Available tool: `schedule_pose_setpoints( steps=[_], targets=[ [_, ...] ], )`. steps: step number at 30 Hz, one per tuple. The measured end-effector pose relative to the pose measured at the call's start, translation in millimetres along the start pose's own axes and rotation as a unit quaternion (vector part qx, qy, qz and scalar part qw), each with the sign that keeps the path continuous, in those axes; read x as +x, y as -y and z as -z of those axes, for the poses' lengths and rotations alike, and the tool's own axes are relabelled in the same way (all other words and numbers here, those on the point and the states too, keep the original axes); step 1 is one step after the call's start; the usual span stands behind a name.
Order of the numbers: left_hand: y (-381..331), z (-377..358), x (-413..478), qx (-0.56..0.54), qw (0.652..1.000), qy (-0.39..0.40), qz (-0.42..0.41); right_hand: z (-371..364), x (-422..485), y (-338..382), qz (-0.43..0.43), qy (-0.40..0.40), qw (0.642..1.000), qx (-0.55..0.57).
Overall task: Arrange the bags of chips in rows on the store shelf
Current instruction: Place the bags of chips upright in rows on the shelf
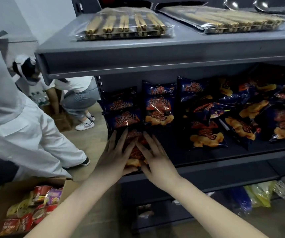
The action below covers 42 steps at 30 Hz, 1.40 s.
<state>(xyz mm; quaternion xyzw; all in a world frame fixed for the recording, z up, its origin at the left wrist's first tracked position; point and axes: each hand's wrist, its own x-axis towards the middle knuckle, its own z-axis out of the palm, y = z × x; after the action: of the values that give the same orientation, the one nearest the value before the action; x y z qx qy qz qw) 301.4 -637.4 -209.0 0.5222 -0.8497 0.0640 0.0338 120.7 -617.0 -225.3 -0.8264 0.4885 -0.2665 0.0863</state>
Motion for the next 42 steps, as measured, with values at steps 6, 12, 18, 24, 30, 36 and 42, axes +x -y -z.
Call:
schedule_pose_setpoints(
  steps=[6,12,18,24,30,36,42],
  targets=[
    [7,-2,5,0.002,1.0,0.006,-0.023,-19,-7,-2,-0.055,0.016,0.998,0.023],
    [4,3,10,-0.034,0.999,0.022,-0.005,-10,-6,4,-0.085,0.014,0.996,0.023],
    [-37,36,38,-0.092,0.993,-0.031,-0.067,34,-32,-10,-0.156,-0.11,0.982,-0.008],
    [-105,47,89,-0.126,0.983,-0.032,-0.129,94,-78,-57,-0.224,-0.178,0.954,-0.086],
    [-154,53,137,-0.119,0.974,-0.086,-0.174,126,-89,-94,-0.254,-0.171,0.947,-0.097],
    [-195,51,193,-0.093,0.983,-0.092,-0.127,149,-75,-132,-0.227,-0.144,0.959,-0.092],
    [-213,36,208,-0.06,0.993,-0.064,-0.081,146,-55,-163,-0.207,-0.122,0.97,-0.027]
  ],
)
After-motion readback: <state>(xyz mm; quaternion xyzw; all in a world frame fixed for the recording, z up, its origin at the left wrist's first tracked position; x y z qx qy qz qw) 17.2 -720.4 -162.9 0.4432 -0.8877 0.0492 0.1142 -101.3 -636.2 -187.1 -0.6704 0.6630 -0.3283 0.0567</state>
